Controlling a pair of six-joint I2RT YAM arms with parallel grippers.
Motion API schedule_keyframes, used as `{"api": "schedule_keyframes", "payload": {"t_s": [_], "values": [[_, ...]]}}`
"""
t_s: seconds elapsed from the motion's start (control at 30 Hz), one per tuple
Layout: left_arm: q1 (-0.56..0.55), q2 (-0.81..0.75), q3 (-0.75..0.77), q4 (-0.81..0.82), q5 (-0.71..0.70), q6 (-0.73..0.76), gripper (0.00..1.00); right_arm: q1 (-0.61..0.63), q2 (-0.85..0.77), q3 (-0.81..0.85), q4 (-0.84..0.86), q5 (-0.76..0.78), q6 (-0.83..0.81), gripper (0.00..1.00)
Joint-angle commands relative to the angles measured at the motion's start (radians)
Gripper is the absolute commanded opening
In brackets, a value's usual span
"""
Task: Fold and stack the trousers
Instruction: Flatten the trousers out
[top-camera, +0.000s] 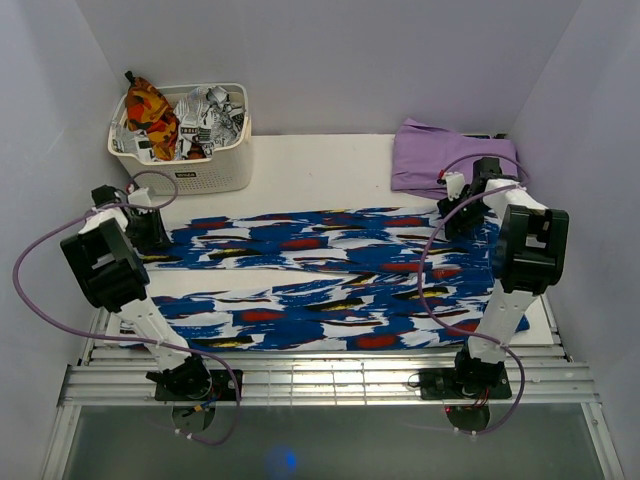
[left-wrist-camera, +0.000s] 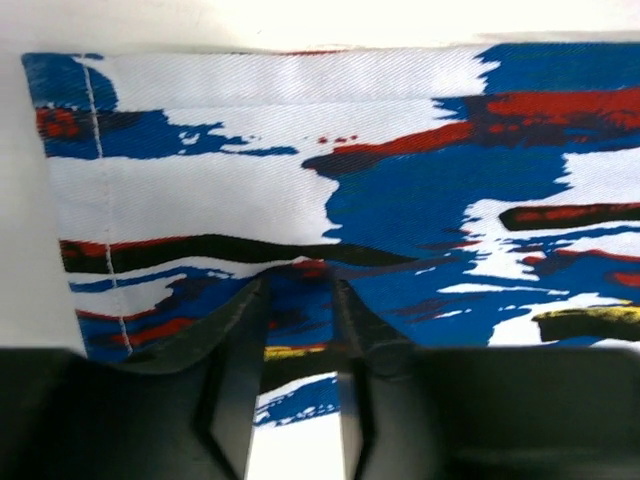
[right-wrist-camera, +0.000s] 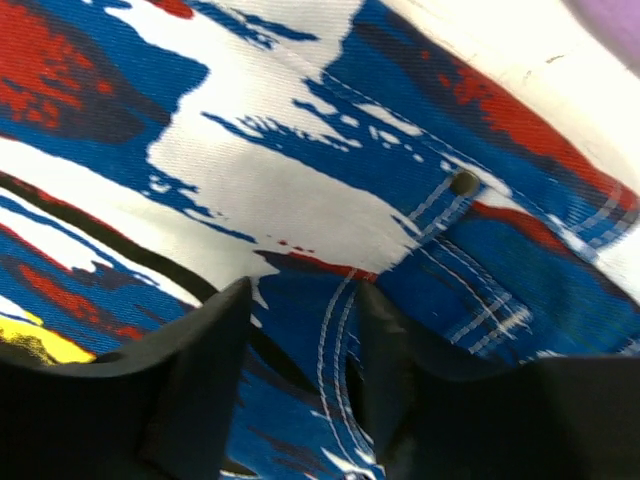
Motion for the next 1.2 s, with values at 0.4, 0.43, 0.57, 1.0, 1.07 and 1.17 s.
{"api": "schedule_keyframes", "payload": {"t_s": [0.4,0.43,0.57,1.0,1.07,1.17], "values": [[0.085,-0.234,0.030,-0.597,0.000,0.422,0.63,-0.107,-0.338,-0.123,-0.348,0.005,-0.351,0.57],[0.101,-0.272,-0.034,-0.600,-0.031,0.428,0.63,-0.109,-0.350,-0.169,-0.367,0.009,-0.366,0.55],[0.138,-0.322,-0.179,-0.587,-0.166,0.427,0.63,-0.109,-0.358,-0.264,-0.408,0.010,-0.396,0.52],[0.144,-0.046,-0.153,-0.252,-0.139,0.211,0.62,-0.121,-0.333,-0.467,-0.066,0.105,-0.172,0.48],[0.135,-0.018,-0.106,-0.248,-0.131,0.194,0.62,-0.121,-0.336,-0.458,-0.078,0.074,-0.158,0.48],[0.132,0.004,-0.047,-0.252,-0.146,0.198,0.62,-0.118,-0.325,-0.429,-0.098,0.051,-0.140,0.48]]}}
